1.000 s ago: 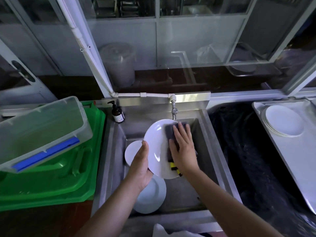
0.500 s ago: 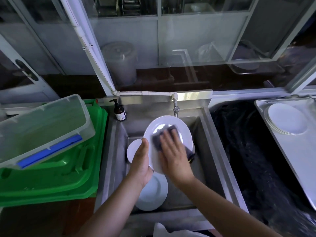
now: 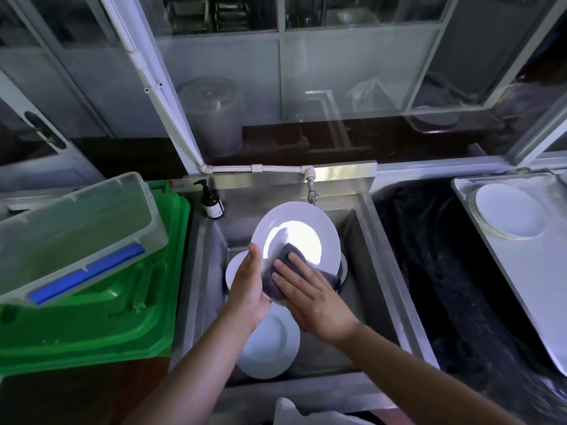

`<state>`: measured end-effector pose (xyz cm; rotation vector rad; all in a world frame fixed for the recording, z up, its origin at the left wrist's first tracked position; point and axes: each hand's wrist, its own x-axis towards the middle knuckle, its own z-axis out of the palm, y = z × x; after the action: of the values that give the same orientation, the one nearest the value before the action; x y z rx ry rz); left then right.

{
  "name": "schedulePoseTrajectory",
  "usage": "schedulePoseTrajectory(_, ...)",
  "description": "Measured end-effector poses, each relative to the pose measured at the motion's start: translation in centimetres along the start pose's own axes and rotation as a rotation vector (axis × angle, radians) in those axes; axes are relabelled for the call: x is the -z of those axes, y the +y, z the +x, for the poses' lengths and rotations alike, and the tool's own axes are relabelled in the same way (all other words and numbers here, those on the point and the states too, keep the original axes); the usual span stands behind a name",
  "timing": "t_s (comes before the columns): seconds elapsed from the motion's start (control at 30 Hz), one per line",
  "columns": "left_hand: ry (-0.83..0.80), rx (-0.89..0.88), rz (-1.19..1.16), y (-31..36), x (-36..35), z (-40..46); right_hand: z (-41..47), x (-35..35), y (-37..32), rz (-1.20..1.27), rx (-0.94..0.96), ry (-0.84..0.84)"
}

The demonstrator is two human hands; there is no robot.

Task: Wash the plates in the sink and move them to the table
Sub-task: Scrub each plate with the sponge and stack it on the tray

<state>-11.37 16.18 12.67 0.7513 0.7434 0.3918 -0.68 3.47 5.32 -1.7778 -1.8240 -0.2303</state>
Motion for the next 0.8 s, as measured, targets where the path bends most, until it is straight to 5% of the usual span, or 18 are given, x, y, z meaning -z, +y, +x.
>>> schedulePoseTrajectory(0.2, 0.042, -0.008, 0.009, 0.4, -0.4, 0.2, 0.6, 0.4, 2.6, -0.004, -0.556, 0.215)
schedulePoseTrajectory(0.4, 0.091, 0.048, -0.004, 0.6, -0.3, 0.6, -1.1, -0.1, -1.4, 0.066, -0.077, 0.049)
schedulePoseTrajectory(0.63, 0.111, -0.017, 0.015, 1.4, 0.2, -0.1, -1.5, 1.1, 3.6, -0.064, -0.404, 0.074)
schedulePoseTrajectory(0.8, 0.162, 0.043, -0.017, 1.0, -0.5, -0.1, -2.3, 0.4, -1.3, 0.060, -0.126, 0.005)
